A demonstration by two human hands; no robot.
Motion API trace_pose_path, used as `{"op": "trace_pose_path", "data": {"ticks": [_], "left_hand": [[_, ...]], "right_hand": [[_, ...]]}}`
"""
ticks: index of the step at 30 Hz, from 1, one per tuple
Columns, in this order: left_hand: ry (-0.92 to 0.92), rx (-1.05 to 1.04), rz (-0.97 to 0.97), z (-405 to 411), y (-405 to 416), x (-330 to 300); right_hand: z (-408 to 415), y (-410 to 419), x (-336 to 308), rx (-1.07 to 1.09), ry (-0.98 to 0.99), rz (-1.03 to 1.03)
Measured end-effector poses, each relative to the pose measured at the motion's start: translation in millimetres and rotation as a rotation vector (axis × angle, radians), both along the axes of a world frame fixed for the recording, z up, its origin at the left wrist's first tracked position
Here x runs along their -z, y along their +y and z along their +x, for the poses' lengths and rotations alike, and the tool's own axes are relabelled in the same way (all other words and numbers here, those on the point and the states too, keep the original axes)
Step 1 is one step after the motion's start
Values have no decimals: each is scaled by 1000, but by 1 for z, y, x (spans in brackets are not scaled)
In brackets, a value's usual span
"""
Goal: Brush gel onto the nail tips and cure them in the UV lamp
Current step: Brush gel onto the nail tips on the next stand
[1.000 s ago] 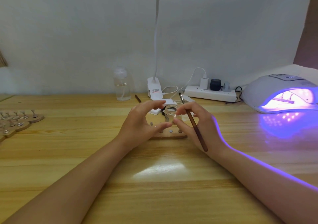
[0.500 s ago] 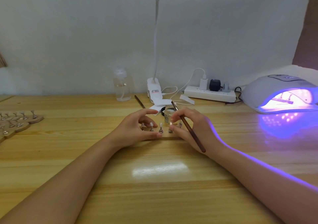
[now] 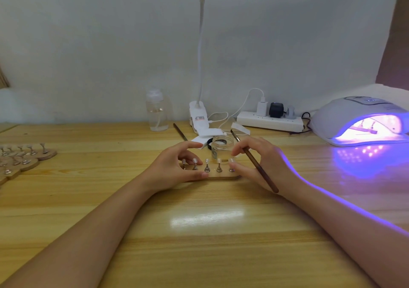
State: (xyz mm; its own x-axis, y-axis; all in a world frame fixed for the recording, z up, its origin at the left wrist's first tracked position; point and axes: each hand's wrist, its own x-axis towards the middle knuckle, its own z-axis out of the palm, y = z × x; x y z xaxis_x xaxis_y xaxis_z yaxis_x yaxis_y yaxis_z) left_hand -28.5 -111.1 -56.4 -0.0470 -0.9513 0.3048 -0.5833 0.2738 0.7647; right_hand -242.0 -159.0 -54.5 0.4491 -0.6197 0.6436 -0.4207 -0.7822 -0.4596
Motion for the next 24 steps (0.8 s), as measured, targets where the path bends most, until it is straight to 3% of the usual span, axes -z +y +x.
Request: {"op": "trace_pose_path", "data": {"ticks": [10, 18, 24], "left_hand": [[-11, 9, 23, -1, 0, -3], [-22, 23, 20, 0, 0, -4], [-167, 1, 3, -3, 0, -2]], "right_hand": [[-2, -2, 3, -81, 10, 128], [-3, -5, 2, -78, -135, 226], [0, -1, -2, -6, -277, 179]]}}
